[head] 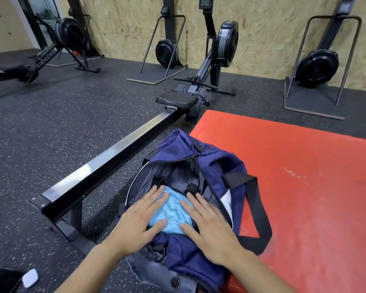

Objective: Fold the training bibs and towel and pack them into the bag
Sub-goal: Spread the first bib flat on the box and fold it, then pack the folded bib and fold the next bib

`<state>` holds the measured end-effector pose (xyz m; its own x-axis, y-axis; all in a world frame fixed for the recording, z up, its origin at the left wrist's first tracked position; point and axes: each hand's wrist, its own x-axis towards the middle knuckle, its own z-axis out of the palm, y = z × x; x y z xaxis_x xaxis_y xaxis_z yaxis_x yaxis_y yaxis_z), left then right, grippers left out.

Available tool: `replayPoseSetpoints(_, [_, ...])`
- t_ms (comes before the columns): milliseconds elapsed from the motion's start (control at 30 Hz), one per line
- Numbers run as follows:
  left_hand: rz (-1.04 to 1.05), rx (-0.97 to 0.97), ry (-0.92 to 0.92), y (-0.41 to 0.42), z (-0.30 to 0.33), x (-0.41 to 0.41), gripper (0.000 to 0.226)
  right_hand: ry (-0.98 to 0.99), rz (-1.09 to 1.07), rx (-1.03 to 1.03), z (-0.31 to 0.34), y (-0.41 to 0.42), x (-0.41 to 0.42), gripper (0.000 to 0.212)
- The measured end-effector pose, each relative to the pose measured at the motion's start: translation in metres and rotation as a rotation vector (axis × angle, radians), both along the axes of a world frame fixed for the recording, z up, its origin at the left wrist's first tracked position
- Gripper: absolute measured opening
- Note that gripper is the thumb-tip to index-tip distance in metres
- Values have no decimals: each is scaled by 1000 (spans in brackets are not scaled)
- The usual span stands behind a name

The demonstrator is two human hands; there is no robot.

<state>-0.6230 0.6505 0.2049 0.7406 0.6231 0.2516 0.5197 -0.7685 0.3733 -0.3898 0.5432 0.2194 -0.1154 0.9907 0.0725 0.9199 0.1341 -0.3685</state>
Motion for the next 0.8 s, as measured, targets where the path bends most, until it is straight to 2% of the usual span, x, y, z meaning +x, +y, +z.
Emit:
replayPoseSetpoints(67, [-6,2,50,3,0,0,68,-53,-27,-6,1,1,-4,67])
replayPoseSetpoints(133, [-14,-1,108,6,1,-1,71,-27,-34,-46,6,3,-5,69])
replayPoseSetpoints(233, [-6,-2,135,4,19,3,75,143,-2,-58,21,-4,-1,79])
replayPoseSetpoints(300, [-3,70,93,-6,37,10,70,268,22,-19,38,-18,5,78])
replayPoseSetpoints(367, [-17,109,38,-25,57,23,67,295,31,15,56,-40,16,77])
replayPoseSetpoints(567, [-169,36,-84,-116,99,80,65,223,-24,92,101,-141,70,79])
replayPoseSetpoints(800, [-356,-82,-228,-243,124,186,64,202,-279,182,125,-305,152,77])
